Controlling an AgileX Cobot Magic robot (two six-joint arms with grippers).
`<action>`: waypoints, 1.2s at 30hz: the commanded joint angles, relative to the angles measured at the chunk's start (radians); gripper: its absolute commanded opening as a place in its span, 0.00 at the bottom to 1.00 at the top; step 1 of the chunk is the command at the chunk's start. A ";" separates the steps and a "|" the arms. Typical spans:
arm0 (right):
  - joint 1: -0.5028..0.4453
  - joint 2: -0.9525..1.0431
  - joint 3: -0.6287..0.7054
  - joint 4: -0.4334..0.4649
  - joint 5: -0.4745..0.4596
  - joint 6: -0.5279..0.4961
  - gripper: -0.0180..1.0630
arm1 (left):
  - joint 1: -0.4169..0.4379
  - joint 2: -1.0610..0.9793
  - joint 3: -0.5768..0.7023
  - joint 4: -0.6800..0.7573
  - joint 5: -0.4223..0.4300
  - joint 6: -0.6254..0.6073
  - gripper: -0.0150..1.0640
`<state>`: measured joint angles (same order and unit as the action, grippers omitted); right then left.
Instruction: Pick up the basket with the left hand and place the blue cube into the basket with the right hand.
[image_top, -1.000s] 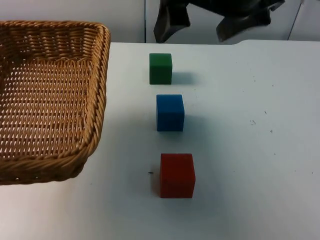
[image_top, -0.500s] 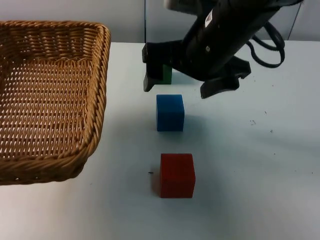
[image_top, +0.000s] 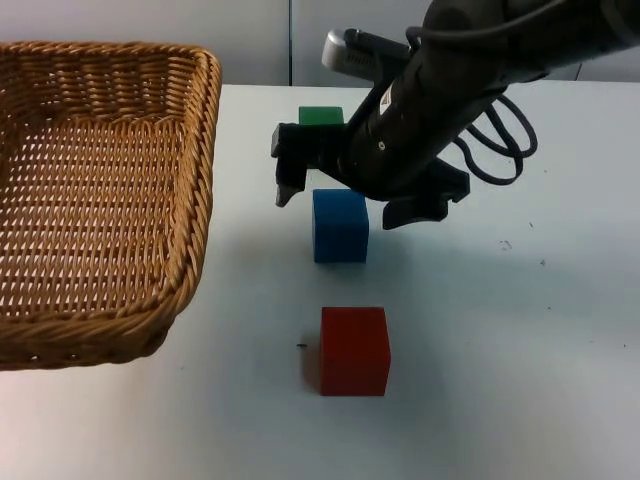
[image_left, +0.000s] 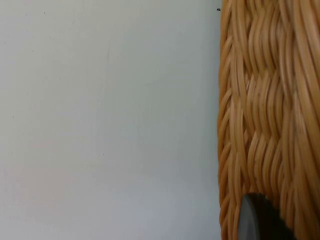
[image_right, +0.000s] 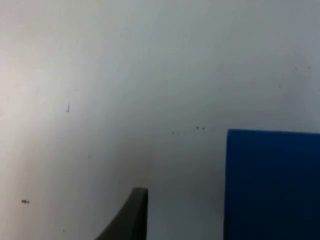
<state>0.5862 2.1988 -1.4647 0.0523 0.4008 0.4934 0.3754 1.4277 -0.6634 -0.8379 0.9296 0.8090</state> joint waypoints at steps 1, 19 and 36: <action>0.003 0.016 -0.027 -0.033 0.014 0.033 0.94 | 0.003 -0.011 0.002 -0.031 0.019 0.000 0.01; -0.008 0.065 -0.065 -0.168 0.022 0.113 0.86 | 0.003 -0.011 0.002 -0.033 0.015 0.000 0.01; -0.008 0.098 -0.065 -0.186 0.004 0.110 0.70 | 0.003 -0.011 0.002 -0.033 0.011 0.000 0.01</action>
<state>0.5808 2.2963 -1.5224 -0.1217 0.4085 0.6001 0.3754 1.4277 -0.6634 -0.8379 0.9296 0.8073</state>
